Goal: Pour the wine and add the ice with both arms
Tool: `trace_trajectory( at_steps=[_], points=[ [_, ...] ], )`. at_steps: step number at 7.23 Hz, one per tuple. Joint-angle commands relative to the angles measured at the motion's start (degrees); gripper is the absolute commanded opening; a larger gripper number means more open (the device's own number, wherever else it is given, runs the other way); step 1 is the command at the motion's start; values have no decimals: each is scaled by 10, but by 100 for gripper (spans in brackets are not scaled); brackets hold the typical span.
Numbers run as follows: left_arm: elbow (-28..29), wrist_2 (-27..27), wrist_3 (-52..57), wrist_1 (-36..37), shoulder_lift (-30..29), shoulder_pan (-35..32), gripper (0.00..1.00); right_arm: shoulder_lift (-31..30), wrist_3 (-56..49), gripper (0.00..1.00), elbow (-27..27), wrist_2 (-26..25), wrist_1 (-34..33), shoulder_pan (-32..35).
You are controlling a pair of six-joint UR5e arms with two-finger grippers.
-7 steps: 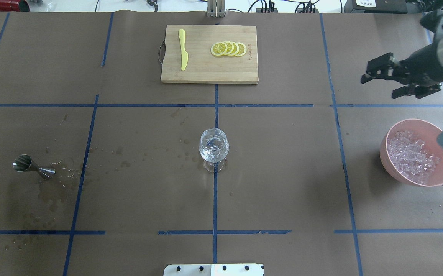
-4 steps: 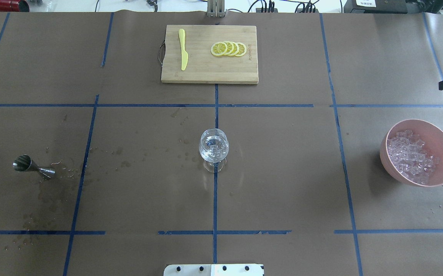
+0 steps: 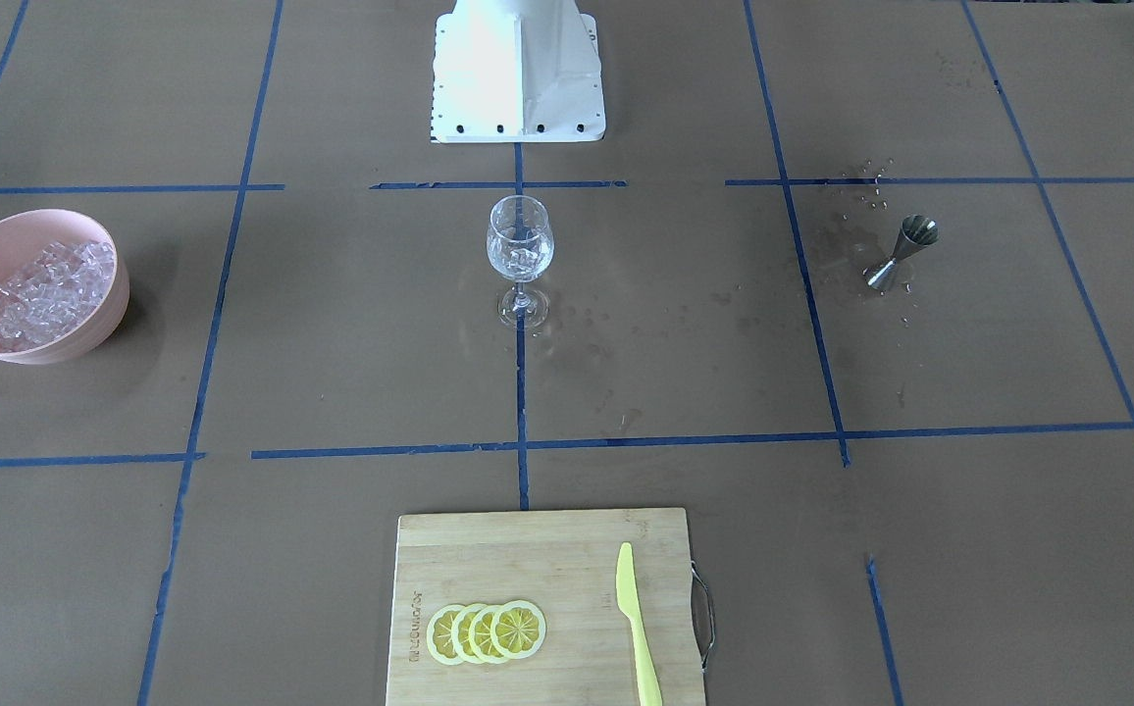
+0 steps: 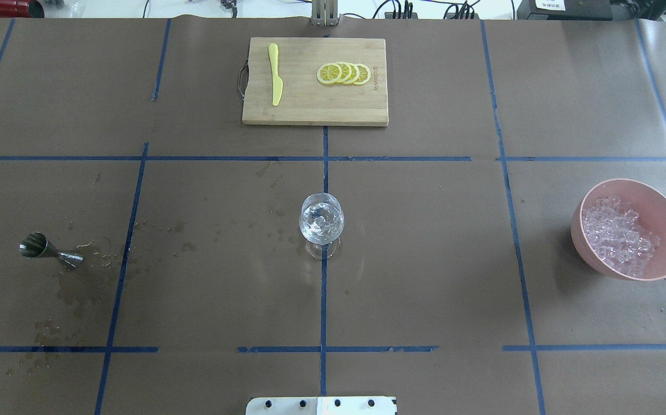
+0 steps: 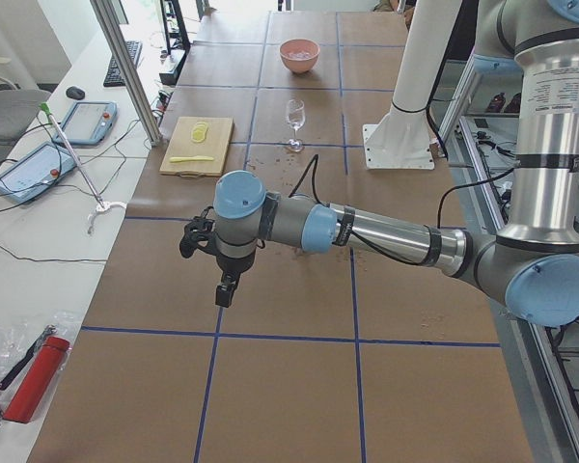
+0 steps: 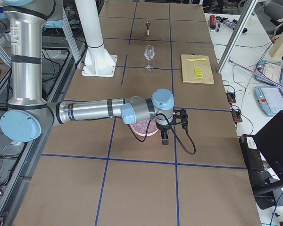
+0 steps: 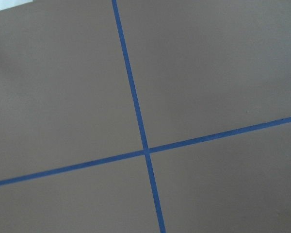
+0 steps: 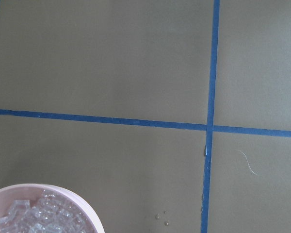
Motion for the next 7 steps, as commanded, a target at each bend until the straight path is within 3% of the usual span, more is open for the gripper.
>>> trace_trajectory(
  at_steps=[1, 4, 6, 7],
  points=[
    [-12, 1, 82, 20, 21, -2, 100, 20, -38, 100, 26, 0, -78, 11],
    [1, -1, 85, 10, 48, 1, 100, 18, -31, 100, 27, -3, -73, 11],
    [16, 6, 85, -60, 51, -1, 100, 13, -30, 100, 21, 3, -72, 11],
    [13, 18, 86, -57, 38, 1, 100, 13, -37, 100, 13, 3, -72, 11]
  ],
)
